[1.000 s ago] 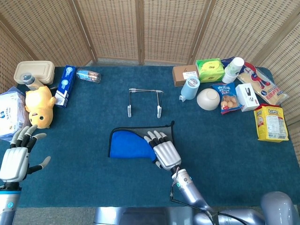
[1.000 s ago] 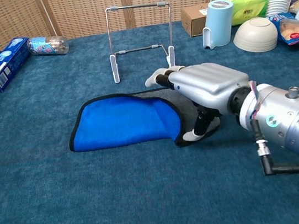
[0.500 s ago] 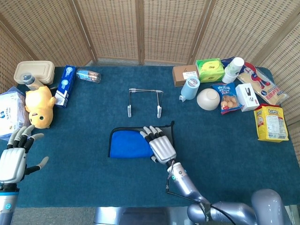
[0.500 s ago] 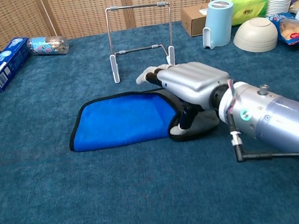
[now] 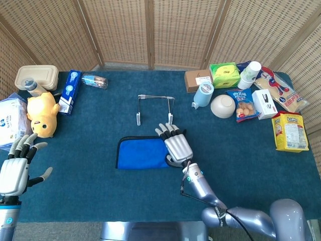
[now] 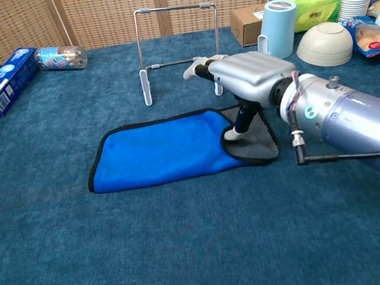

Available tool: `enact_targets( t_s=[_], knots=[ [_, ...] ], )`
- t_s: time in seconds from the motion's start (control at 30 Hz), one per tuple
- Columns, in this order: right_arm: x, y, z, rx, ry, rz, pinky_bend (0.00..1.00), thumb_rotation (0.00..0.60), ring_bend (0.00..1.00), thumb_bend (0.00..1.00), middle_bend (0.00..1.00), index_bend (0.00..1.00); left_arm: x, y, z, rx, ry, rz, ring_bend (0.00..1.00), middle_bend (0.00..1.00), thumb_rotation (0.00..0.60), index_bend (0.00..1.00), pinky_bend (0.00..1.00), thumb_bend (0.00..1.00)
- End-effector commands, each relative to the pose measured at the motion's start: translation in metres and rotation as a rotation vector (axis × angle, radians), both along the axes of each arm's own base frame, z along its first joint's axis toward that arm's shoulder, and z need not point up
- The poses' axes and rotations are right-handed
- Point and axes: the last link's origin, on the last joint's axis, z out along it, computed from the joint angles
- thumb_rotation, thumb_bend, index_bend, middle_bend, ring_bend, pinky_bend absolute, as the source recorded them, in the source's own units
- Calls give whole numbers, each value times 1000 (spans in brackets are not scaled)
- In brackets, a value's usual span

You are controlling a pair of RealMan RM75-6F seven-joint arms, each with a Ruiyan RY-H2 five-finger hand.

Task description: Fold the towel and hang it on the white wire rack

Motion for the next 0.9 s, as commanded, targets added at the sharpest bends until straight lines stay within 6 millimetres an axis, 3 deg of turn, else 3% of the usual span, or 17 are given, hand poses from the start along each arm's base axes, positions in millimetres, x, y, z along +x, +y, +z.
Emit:
enact_targets(
  t_s=[0.03, 0.23, 0.47, 0.9],
  knots=[
    [-3, -4, 5, -15, 8, -1, 125, 600, 23, 176, 55, 0, 0, 0, 0, 2, -1, 0, 0, 91, 600, 254, 0, 331],
    [-7, -8, 20, -31, 2, -2, 109, 600, 11, 179, 55, 0, 1, -1, 0, 3, -3, -6, 0, 91, 600, 254, 0, 330],
    [1, 3, 42, -40, -51, 8, 97, 600, 8, 178, 55, 0, -1, -2, -1, 3, -6, -7, 0, 90, 600, 254, 0, 331],
    [15, 30, 49, 1, -75, 37, 85, 600, 2, 180, 49, 0, -2, -3, 0, 7, -10, -3, 0, 90, 600, 254, 0, 331]
  ],
)
